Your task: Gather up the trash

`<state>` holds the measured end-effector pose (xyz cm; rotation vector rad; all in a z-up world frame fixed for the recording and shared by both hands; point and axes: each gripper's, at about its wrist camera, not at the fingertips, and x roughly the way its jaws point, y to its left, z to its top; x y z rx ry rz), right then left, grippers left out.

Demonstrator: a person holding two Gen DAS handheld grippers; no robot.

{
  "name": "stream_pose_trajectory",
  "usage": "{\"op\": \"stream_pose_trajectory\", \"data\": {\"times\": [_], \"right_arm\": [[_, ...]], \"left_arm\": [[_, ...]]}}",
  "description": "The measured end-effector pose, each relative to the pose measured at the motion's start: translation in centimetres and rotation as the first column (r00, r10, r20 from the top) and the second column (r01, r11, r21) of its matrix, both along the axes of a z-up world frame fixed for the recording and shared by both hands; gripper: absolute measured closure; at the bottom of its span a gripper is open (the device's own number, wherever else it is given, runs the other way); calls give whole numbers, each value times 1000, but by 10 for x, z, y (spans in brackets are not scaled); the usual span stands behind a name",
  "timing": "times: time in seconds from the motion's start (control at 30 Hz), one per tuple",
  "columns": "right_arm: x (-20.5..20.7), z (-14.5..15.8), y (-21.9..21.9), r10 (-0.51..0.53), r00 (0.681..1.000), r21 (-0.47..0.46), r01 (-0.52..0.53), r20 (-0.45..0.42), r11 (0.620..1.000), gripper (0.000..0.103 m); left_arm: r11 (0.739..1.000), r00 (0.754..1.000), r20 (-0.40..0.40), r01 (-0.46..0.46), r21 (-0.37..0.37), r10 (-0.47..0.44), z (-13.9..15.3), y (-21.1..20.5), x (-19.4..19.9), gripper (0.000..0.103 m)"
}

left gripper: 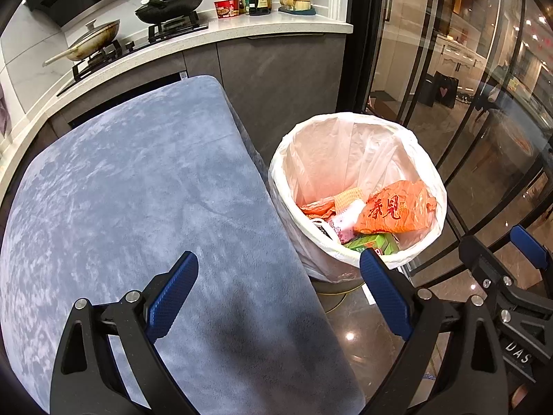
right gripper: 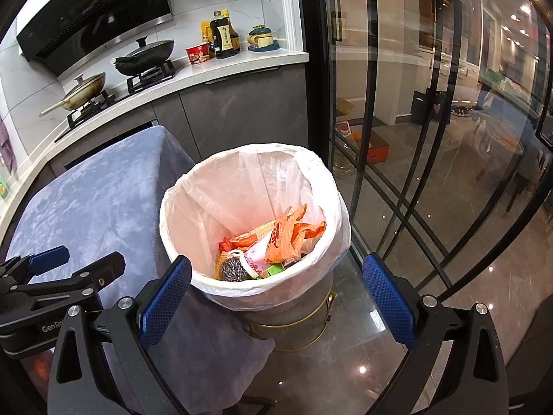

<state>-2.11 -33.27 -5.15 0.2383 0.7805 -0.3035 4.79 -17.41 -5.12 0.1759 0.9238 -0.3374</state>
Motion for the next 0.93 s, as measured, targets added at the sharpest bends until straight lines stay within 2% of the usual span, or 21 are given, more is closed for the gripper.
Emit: {"op": "stream_pose_trajectory", "data": {"times": [0.93], "right_arm": [[-4,-6,-1,-2,1000,2,2,-8,1000,7]], "left_arm": [[1000,1000,-7,26,14,-26,-5,-5,-5,13]]}}
